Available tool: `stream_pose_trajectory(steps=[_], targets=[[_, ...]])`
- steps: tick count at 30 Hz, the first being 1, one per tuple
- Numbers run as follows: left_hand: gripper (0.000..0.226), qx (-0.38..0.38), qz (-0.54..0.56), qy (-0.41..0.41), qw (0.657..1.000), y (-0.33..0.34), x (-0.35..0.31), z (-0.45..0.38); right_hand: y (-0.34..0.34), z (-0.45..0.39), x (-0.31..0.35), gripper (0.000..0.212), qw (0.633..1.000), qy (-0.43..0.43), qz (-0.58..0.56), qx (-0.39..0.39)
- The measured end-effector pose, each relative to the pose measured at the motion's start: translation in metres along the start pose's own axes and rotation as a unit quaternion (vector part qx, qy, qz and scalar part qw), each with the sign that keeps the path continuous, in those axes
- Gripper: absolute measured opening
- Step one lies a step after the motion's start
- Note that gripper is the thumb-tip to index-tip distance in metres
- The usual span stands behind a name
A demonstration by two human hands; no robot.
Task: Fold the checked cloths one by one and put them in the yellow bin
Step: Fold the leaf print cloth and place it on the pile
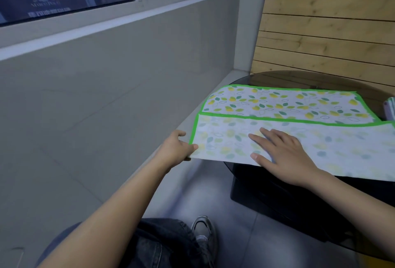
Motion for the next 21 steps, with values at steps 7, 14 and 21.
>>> stream_pose_trajectory(steps=[7,14,21], targets=[[0.055,-0.041,-0.137,0.117,0.983,0.014,-0.019,-0.003,0.002,0.011,0.01,0.079,1.0,0.013,-0.014,0.001],[0.045,0.031,-0.384,0.208,0.899,0.077,-0.05,-0.009,-0.008,0.006,0.004,0.08,1.0,-0.008,-0.021,0.004],[0.055,0.068,-0.52,0.207,0.826,0.128,-0.054,-0.024,-0.008,0.004,-0.037,0.069,0.997,0.073,-0.013,-0.009]])
Point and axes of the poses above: each hand's wrist, its own z-axis away from the middle knuckle, its own y-axis out of the palm, x = y × z, the point moved 2 cm from there along -z, towards the middle knuckle, and after that the axes turned 7 degrees about x, right-handed, at the moved point
